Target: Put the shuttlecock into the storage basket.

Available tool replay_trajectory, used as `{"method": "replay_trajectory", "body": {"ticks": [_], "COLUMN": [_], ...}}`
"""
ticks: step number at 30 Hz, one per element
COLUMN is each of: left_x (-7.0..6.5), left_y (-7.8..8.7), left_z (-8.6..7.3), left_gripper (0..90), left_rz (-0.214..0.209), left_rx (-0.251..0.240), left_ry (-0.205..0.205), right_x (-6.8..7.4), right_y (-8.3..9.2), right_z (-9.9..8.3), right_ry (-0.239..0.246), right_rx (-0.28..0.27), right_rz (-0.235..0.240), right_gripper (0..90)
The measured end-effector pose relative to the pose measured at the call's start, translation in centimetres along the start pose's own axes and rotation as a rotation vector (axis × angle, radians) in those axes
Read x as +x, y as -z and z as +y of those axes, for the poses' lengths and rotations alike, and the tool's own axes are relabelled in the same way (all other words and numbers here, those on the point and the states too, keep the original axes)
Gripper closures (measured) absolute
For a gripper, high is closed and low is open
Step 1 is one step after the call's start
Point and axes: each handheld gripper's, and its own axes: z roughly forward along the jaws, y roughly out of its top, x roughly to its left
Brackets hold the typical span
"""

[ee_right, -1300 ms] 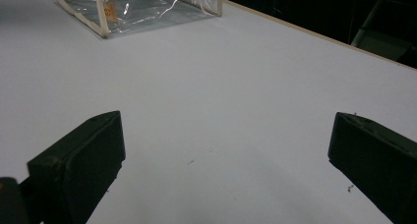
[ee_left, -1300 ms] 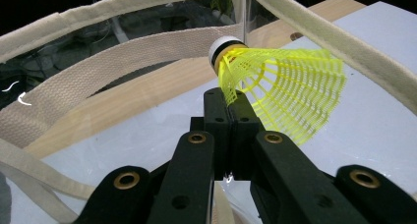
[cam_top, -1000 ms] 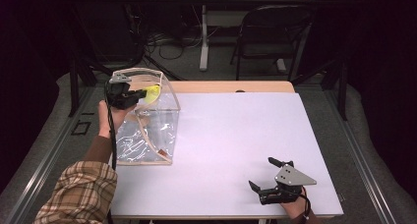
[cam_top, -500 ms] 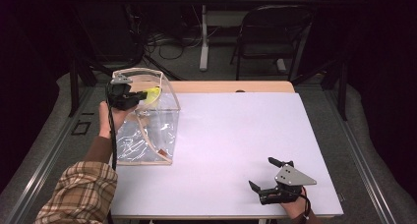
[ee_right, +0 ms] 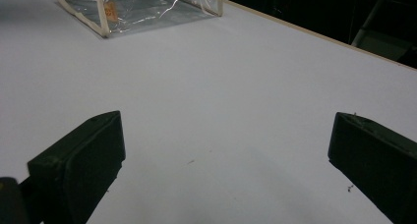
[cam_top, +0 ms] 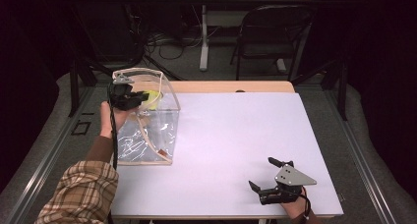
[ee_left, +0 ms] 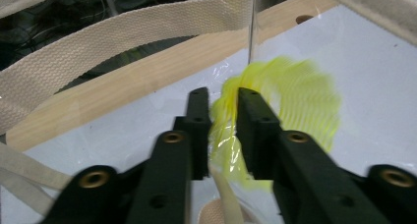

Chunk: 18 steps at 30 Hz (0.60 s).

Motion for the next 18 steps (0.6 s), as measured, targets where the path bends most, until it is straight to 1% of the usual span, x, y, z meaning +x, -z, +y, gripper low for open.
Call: {"method": "replay_trajectory", "body": {"ticks": [2, 3, 4, 6, 7, 16, 18], "left_x": [0.1, 0.1, 0.2, 0.4, 0.5, 0.8, 0.8], "left_y": [0.1, 0.2, 0.3, 0.7, 0.9, 3.2, 3.5], "left_z": [0.0, 0.0, 0.0, 0.0, 0.0, 0.1, 0.1], "left_gripper": [61.8, 57.4, 54.1, 46.8, 42.6, 23.0, 19.7], "left_rz": [0.008, 0.023, 0.037, 0.046, 0.058, 0.098, 0.097], "left_rx": [-0.009, -0.015, -0.022, -0.042, -0.051, -0.105, -0.109], "left_ry": [0.011, 0.015, 0.022, 0.042, 0.051, 0.063, 0.061], "right_x": [0.0, 0.0, 0.0, 0.0, 0.0, -0.1, -0.1], "right_y": [0.0, 0.0, 0.0, 0.1, 0.1, 0.1, 0.1], "right_z": [0.0, 0.0, 0.0, 0.0, 0.0, -0.1, -0.1], "right_ry": [-0.002, 0.000, 0.000, 0.000, 0.000, -0.007, -0.008], "right_rx": [0.000, 0.000, -0.001, 0.000, 0.000, -0.004, -0.006], "right_rz": [-0.001, 0.000, 0.000, -0.001, 0.000, 0.001, 0.001], "right_gripper": [0.2, 0.1, 0.2, 0.1, 0.1, 0.1, 0.2]}}
